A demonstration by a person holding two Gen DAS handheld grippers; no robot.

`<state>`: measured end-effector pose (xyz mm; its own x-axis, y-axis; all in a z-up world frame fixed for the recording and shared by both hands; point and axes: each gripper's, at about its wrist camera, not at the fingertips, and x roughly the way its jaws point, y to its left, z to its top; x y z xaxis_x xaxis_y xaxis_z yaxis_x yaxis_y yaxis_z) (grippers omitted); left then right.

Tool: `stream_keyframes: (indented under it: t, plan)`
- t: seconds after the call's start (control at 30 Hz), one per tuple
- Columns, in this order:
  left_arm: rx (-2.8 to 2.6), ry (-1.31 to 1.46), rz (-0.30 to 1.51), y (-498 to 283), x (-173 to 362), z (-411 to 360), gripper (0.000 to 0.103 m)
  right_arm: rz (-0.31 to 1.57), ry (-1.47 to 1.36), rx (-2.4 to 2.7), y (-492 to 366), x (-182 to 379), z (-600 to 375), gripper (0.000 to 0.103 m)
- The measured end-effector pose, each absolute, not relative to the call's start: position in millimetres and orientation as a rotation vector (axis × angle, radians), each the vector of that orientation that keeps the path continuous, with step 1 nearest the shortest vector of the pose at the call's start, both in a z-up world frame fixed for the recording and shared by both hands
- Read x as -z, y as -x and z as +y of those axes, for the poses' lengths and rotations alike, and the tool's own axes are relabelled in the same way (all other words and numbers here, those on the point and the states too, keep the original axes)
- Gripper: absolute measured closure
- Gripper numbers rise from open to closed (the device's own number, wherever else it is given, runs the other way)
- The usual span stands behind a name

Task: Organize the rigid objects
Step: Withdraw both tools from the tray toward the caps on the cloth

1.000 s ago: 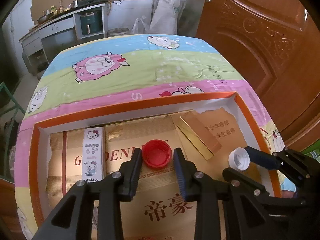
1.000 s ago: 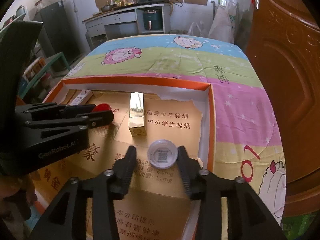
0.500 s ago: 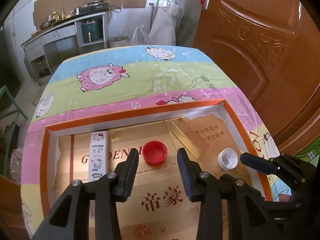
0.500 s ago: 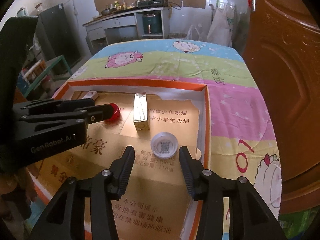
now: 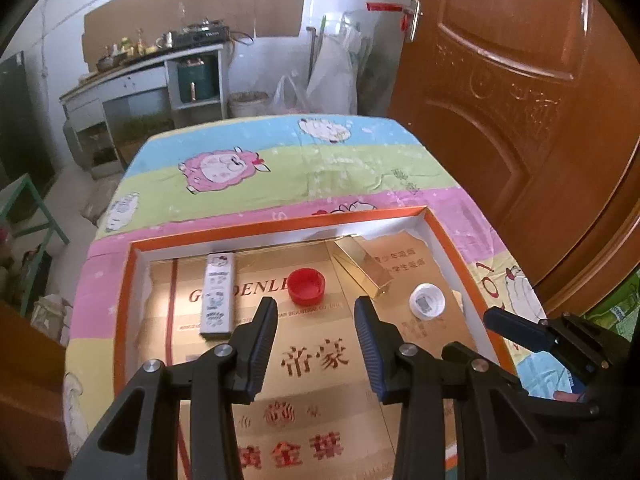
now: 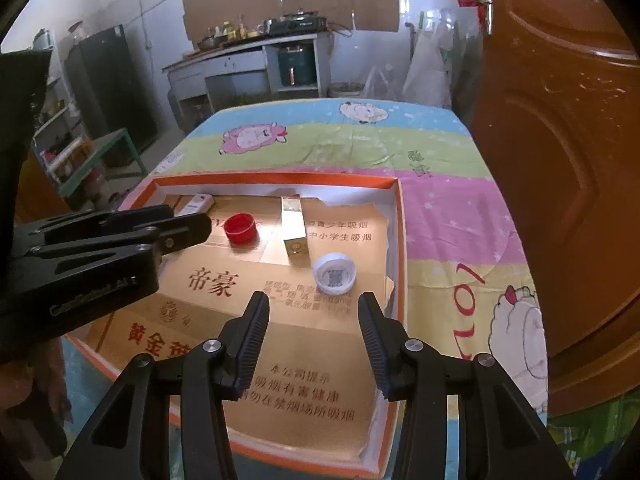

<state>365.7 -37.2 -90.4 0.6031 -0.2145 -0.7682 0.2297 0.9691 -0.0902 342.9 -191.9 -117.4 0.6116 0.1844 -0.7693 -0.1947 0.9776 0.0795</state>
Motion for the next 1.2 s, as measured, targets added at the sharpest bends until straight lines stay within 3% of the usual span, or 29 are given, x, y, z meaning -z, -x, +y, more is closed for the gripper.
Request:
stream_keyframes:
  t: [0.17, 0.27, 0.37, 0.43, 0.5, 1.2]
  plan:
    - [0.251, -0.02, 0.839, -342, 78, -32, 0.063, 0.85, 0.012, -0.211, -320, 106, -188, 0.052]
    - [0.259, -0.007, 0.805, -324, 68, -26, 0.063, 0.831, 0.005, -0.217, -306, 98, -186, 0.029]
    - [0.258, 0.003, 0.78, -310, 59, -20, 0.062, 0.808, 0.0, -0.217, -291, 91, -185, 0.029]
    - [0.26, 0.012, 0.761, -298, 54, -16, 0.05, 0.798, 0.002, -0.214, -281, 87, -184, 0.029]
    - [0.263, 0.013, 0.748, -286, 50, -14, 0.044, 0.793, 0.002, -0.211, -272, 83, -182, 0.029]
    - [0.242, 0.029, 0.72, -182, 47, 19, 0.044, 0.762, 0.007, -0.188, -172, 62, -169, 0.029]
